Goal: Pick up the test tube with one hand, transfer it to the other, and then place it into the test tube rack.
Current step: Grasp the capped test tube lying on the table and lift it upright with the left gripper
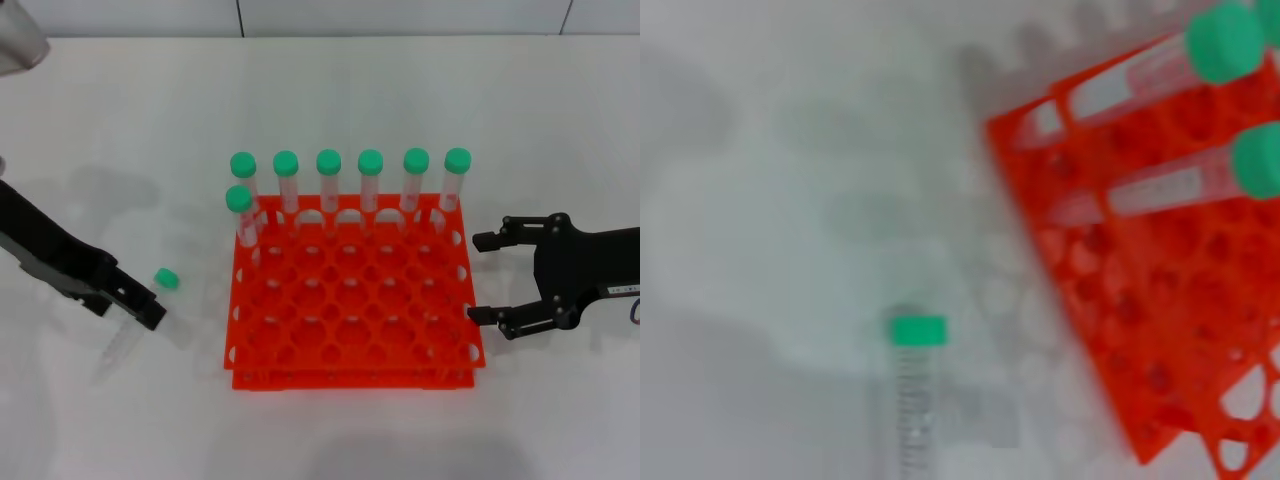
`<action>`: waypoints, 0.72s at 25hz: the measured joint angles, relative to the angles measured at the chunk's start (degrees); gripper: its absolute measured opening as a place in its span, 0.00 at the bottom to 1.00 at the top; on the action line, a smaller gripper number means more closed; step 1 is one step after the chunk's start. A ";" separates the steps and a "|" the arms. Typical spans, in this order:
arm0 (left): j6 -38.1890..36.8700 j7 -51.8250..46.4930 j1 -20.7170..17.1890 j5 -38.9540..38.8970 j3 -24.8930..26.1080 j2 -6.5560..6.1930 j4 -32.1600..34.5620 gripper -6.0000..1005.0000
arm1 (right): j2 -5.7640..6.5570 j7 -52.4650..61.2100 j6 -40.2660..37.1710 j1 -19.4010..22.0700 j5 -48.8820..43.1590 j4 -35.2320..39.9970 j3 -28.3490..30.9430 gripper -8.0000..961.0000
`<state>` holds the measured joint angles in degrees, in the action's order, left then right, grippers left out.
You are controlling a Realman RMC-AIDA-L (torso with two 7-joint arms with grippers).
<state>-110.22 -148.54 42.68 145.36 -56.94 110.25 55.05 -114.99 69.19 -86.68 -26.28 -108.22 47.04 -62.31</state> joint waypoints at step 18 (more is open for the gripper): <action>3.98 -0.75 4.84 14.26 -1.58 3.69 -5.12 0.83 | -0.15 -0.03 0.97 -0.28 0.63 -0.07 0.00 0.89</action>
<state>-106.24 -149.29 47.52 159.62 -58.52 113.95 49.93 -115.14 69.17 -85.71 -26.56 -107.59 46.98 -62.32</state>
